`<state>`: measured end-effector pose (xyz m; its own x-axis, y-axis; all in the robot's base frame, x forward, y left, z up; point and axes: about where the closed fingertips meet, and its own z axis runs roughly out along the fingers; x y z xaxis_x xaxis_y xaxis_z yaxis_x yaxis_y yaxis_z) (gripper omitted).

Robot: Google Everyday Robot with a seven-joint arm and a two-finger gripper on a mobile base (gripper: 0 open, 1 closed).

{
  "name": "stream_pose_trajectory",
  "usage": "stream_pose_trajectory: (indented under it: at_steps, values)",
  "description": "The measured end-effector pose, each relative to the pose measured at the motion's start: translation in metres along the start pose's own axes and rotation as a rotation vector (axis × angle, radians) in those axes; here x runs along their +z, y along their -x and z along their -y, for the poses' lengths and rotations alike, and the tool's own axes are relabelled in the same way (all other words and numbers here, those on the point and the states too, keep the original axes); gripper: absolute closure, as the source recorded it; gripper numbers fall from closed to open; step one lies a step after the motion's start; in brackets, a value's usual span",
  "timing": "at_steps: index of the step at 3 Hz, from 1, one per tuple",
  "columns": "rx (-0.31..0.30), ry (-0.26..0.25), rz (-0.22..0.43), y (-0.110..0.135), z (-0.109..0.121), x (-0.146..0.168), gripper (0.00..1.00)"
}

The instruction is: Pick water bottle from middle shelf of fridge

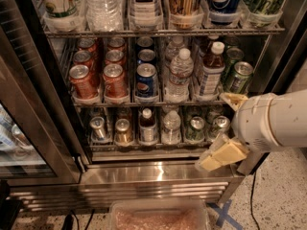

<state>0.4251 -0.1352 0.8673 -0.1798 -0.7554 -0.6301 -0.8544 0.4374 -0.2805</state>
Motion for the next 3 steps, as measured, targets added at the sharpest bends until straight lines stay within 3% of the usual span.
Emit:
stream_pose_trajectory:
  at_steps: [1,2,3]
  values:
    - [0.055,-0.055,0.074,0.002,-0.007,0.021,0.0]
    - [0.117,-0.145,0.152,0.007,0.005,0.044,0.1]
    - [0.164,-0.254,0.187,0.008,0.025,0.055,0.19]
